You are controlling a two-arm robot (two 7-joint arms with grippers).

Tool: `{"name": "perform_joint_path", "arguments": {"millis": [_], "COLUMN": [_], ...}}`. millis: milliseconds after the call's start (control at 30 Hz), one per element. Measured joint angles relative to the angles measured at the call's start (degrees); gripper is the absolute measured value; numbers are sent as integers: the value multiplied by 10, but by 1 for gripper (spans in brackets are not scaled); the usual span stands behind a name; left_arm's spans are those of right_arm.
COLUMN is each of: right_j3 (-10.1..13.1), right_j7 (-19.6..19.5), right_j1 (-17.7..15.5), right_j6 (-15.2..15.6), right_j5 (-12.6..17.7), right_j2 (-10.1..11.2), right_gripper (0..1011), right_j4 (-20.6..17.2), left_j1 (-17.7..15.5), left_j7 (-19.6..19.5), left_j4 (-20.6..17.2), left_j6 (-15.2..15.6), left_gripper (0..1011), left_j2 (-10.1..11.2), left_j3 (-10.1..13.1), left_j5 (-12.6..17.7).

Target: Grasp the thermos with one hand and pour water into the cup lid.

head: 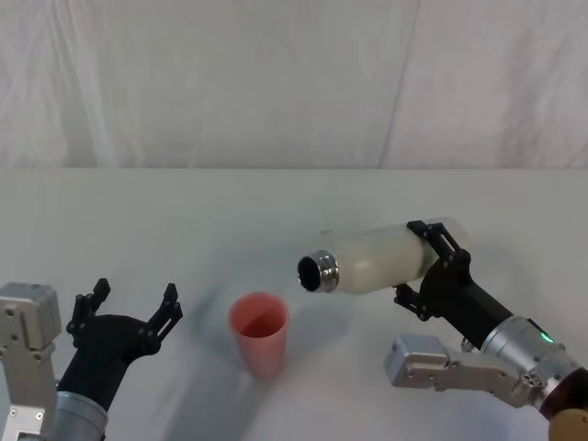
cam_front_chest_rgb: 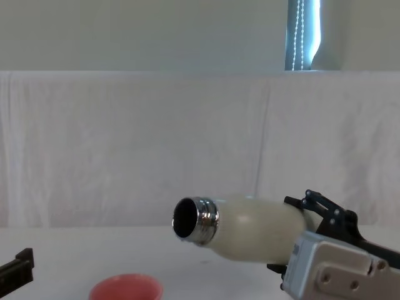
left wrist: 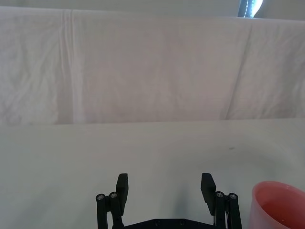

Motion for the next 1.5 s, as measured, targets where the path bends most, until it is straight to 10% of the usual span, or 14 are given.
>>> {"name": "perform_joint_path", "arguments": {"millis": [1500], "right_j3": [-13], "right_j7": [-1], "right_j1": [23], "right_j6": [5], "right_j5": [14], "right_j2": [-10], "right_gripper": [951], "right_j4": [13], "left_j1": [0], "left_j7": [0], "left_j4": [0], "left_j6": [0], "left_gripper": [1001], "left_j2": [0], "left_j3": [0], "left_j5": [0]}}
